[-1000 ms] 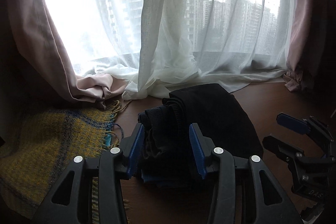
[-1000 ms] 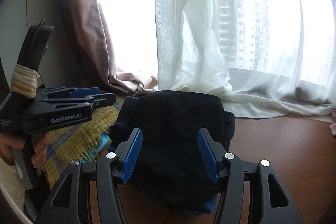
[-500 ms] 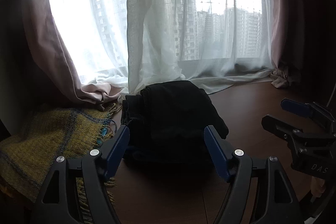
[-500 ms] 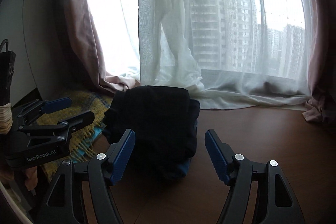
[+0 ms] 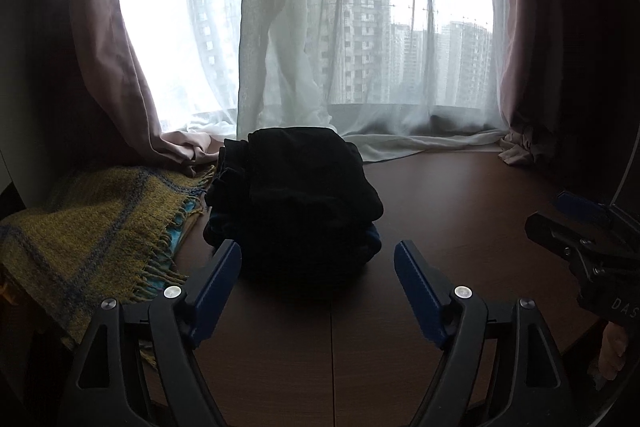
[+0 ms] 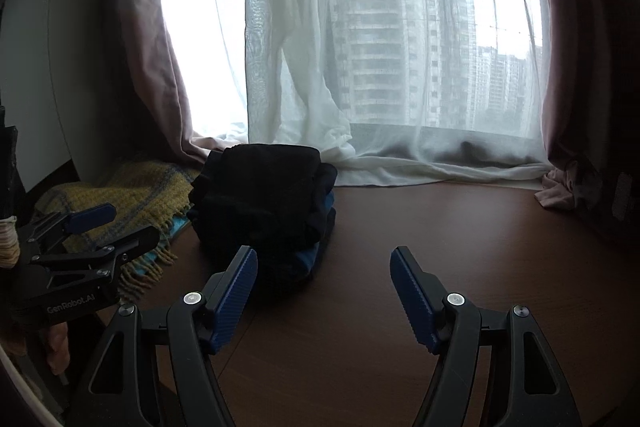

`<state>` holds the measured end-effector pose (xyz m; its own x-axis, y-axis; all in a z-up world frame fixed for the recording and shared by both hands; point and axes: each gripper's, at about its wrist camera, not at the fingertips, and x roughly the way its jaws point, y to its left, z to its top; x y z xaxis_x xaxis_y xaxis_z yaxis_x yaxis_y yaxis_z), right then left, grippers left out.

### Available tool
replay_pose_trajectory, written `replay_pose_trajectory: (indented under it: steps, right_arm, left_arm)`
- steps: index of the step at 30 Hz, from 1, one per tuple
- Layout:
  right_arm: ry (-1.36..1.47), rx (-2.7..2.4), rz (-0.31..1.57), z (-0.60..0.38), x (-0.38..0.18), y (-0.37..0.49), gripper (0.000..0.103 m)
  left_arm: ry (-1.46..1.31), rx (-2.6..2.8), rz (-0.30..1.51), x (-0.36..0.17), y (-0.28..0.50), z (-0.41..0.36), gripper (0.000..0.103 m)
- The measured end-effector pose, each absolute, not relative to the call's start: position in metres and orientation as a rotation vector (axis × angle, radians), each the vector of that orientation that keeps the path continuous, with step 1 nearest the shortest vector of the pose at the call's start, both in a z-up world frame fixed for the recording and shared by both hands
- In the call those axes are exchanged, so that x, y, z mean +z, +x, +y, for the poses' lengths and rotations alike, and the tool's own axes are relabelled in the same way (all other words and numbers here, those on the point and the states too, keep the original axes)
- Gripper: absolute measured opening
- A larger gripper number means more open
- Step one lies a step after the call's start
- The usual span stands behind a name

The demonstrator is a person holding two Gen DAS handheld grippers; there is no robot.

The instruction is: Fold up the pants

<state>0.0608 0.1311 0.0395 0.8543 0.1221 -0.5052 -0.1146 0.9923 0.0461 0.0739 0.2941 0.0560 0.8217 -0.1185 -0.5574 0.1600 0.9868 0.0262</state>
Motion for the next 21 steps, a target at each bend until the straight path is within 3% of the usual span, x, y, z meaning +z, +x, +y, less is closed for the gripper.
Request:
replay_pose_trajectory:
  steps: [15,21]
  right_arm:
    - [0.032,0.085,0.551,0.104,0.031,-0.019,0.070]
    - [0.037,0.072,0.554,0.098,0.029,-0.038,0.070]
  left_arm:
    - [0.090,-0.182,0.604,0.048,0.005,0.262,0.079]
    - [0.098,-0.186,0.610,0.047,-0.011,0.255,0.084]
